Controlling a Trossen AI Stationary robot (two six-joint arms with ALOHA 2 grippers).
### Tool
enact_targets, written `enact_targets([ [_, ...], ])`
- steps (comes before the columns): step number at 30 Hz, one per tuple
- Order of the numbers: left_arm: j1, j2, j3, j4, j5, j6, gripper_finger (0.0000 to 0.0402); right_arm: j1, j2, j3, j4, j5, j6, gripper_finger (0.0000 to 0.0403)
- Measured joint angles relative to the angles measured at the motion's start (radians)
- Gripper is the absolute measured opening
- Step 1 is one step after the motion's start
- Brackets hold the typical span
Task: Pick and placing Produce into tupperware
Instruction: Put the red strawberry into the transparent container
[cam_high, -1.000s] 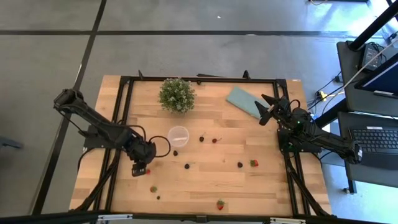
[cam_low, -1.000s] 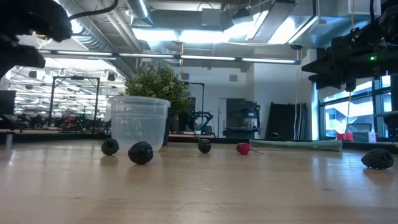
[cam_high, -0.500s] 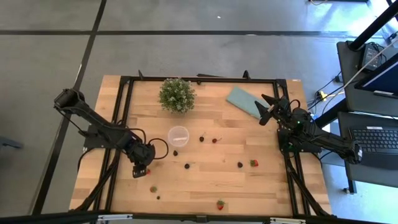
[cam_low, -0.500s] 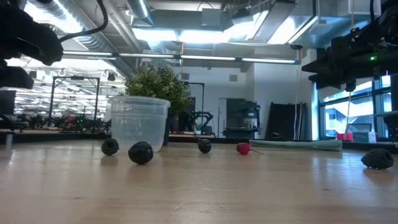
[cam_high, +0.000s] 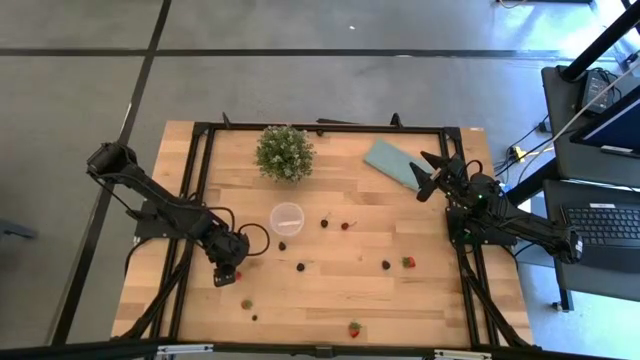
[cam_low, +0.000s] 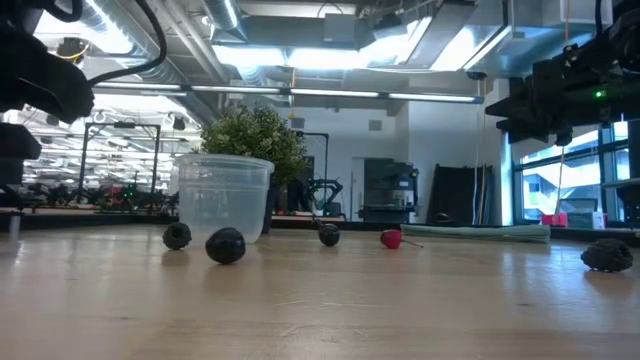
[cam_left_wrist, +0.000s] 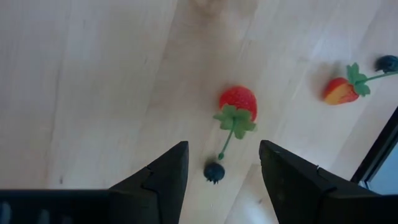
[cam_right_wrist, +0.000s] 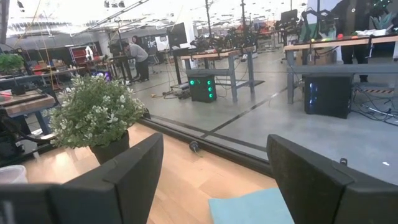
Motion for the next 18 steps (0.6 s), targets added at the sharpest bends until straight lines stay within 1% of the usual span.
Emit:
enact_targets([
  [12, 0.000, 0.000, 0.000, 0.016, 0.007, -0.004, 0.0191, 0.000, 0.000, 0.000, 0.000, 0.000, -0.003, 0.0288],
  [18, 0.000, 0.000, 0.000, 0.021, 0.008, -0.024, 0.0177, 0.000, 0.000, 0.000, 0.000, 0.000, -0.003, 0.0288],
])
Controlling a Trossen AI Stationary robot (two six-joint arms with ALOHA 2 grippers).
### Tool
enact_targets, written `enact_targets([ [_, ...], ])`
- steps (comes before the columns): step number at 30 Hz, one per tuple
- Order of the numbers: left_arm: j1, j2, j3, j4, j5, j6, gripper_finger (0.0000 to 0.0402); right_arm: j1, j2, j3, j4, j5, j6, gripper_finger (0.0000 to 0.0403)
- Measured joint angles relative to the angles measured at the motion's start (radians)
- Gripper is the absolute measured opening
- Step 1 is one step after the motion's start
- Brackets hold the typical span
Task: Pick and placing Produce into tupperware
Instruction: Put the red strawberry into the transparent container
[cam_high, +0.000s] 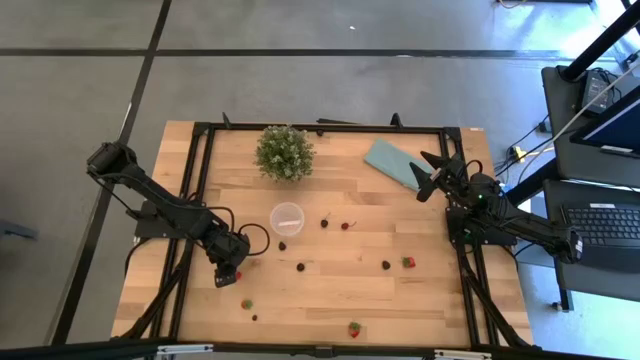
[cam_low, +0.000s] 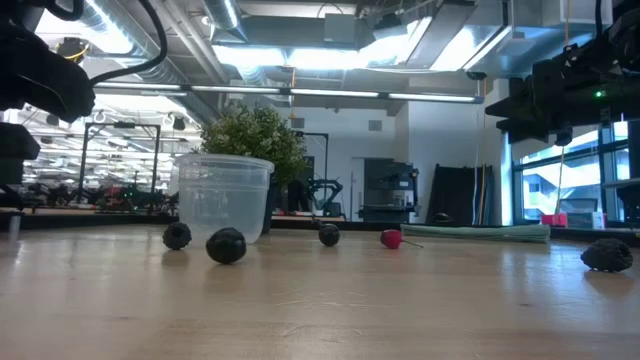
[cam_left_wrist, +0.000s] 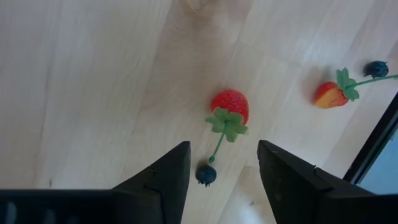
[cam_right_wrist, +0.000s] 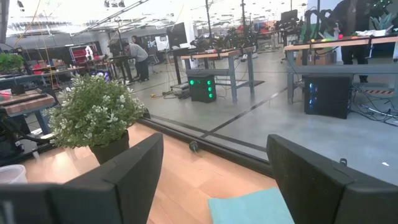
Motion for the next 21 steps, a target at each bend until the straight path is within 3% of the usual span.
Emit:
enact_targets([
  [21, 0.000, 0.035, 0.000, -0.005, 0.021, -0.009, 0.0155, 0.000, 0.000, 0.000, 0.000, 0.000, 0.001, 0.0288],
])
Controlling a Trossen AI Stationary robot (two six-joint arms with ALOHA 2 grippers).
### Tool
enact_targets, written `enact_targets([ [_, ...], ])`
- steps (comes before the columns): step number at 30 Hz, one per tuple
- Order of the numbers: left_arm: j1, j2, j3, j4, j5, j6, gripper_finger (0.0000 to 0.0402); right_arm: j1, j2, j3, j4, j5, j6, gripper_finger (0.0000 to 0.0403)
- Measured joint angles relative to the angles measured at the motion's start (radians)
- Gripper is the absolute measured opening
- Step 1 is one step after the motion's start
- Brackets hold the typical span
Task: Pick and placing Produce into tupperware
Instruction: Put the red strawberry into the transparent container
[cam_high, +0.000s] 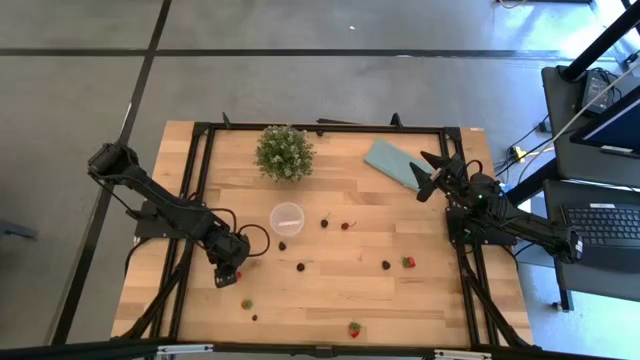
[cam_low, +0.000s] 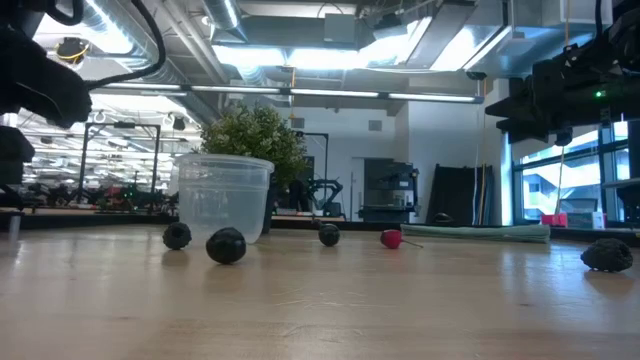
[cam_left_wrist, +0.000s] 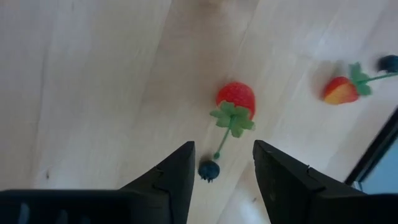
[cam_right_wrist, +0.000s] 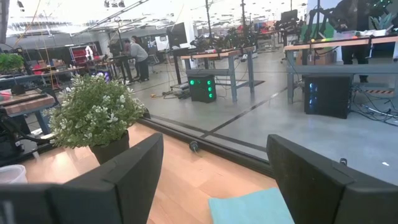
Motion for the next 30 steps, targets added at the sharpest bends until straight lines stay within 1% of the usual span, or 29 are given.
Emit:
enact_targets([
  [7, 0.000, 0.063, 0.000, 0.046, 0.020, -0.024, 0.0155, 0.000, 0.000, 0.000, 0.000, 0.000, -0.001, 0.0288],
  [10, 0.000, 0.063, 0.000, 0.070, 0.020, -0.023, 0.0155, 0.000, 0.000, 0.000, 0.000, 0.000, -0.001, 0.0288],
  [22, 0.000, 0.063, 0.000, 0.066, 0.023, -0.019, 0.0153, 0.000, 0.000, 0.000, 0.000, 0.000, -0.001, 0.0288],
  [25, 0.000, 0.063, 0.000, 0.065, 0.023, -0.016, 0.0142, 0.000, 0.000, 0.000, 0.000, 0.000, -0.001, 0.0288],
  [30, 0.000, 0.063, 0.000, 0.065, 0.023, -0.016, 0.0105, 0.000, 0.000, 0.000, 0.000, 0.000, -0.001, 0.0288],
])
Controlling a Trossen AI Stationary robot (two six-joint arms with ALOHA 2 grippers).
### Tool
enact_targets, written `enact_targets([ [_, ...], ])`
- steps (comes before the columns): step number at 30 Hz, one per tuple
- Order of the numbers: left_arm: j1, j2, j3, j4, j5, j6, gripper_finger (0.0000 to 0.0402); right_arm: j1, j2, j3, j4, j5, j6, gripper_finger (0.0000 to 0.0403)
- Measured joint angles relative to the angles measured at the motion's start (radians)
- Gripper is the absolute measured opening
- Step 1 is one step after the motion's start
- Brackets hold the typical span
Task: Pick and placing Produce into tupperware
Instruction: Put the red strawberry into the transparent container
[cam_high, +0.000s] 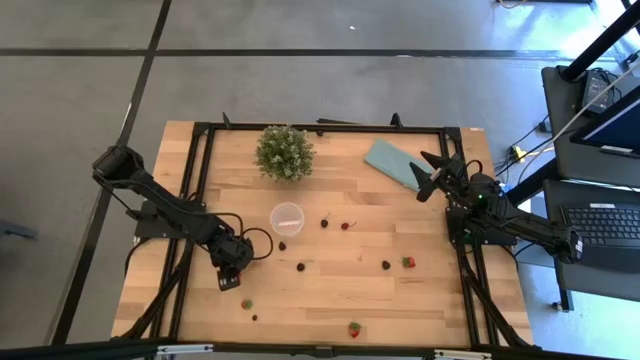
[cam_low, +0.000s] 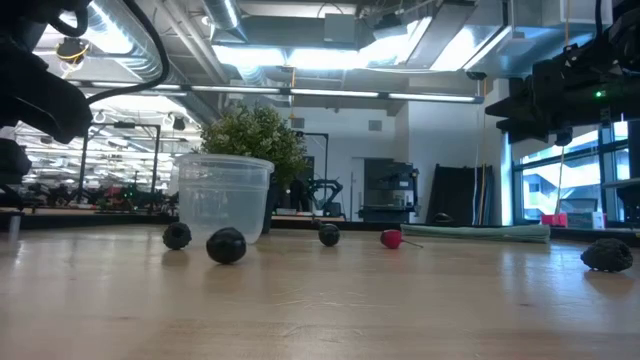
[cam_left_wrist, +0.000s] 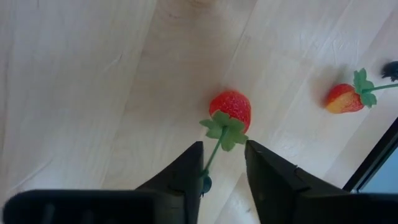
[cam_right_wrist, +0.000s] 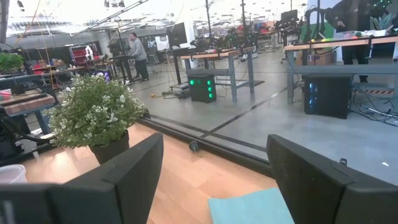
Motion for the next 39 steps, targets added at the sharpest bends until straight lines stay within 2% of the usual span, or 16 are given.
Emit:
enact_targets([
  [11, 0.000, 0.000, 0.000, -0.004, 0.009, 0.000, 0.0006, 0.000, 0.000, 0.000, 0.000, 0.000, 0.000, 0.0288],
  [19, 0.001, -0.002, 0.000, 0.033, 0.055, -0.027, 0.0003, 0.000, 0.000, 0.000, 0.000, 0.000, 0.000, 0.0288],
  [26, 0.048, -0.081, 0.001, 0.235, 0.060, -0.108, 0.0001, 0.000, 0.000, 0.000, 0.000, 0.000, 0.000, 0.0288],
  [29, 0.088, -0.136, 0.001, 0.286, -0.005, -0.121, 0.0001, 0.000, 0.000, 0.000, 0.000, 0.000, 0.000, 0.0288],
  [35, 0.216, -0.240, 0.001, 0.323, -0.260, -0.081, 0.0000, 0.000, 0.000, 0.000, 0.000, 0.000, 0.001, 0.0288],
  [39, 0.327, -0.262, 0.001, 0.378, -0.344, -0.005, 0.0000, 0.000, 0.000, 0.000, 0.000, 0.000, 0.003, 0.0288],
])
